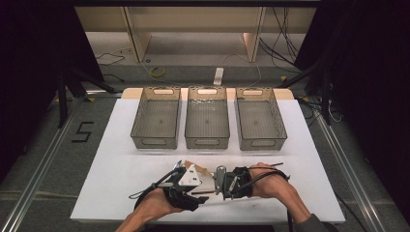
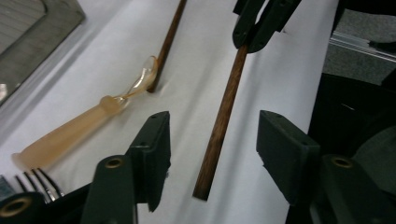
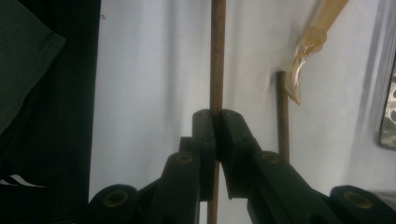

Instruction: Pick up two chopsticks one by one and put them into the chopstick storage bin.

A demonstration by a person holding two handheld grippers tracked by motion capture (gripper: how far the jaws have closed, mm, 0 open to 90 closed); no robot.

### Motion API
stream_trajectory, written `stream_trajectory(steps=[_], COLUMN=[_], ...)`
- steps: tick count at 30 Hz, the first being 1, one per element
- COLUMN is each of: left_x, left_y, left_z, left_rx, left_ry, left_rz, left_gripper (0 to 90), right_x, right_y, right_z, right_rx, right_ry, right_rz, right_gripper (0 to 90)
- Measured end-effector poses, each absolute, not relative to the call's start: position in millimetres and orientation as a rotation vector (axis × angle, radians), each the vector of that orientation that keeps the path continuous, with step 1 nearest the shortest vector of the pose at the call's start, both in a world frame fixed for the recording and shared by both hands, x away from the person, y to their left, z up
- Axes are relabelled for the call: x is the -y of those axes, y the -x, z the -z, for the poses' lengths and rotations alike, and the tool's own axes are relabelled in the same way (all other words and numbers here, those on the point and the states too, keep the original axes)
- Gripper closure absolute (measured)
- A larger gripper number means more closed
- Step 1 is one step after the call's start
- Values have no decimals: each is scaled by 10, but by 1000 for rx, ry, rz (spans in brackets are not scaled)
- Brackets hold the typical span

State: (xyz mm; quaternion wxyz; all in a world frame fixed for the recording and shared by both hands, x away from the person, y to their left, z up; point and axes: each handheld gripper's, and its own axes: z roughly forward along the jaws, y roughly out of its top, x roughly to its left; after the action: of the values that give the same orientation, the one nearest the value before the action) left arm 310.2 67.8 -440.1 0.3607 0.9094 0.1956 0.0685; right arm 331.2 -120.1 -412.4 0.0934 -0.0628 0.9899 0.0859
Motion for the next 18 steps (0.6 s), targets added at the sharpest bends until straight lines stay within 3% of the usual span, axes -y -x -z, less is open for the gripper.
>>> stream_trajectory(steps=[9,18], left_x=[-605,-576], left_y=[-3070,-3063], left_z=[4437,4452], left_rx=[-423,-389], left_ry=[-2396,-2406], left_rz=[-175,-158], left_gripper=[623,720], right_x=[1160,1150], right_y=[-3267,-3255], right_z=[4100,4110], right_rx=[-2936,-2939], right_ry=[215,242], right_rz=[-268,-265], right_gripper=[851,851])
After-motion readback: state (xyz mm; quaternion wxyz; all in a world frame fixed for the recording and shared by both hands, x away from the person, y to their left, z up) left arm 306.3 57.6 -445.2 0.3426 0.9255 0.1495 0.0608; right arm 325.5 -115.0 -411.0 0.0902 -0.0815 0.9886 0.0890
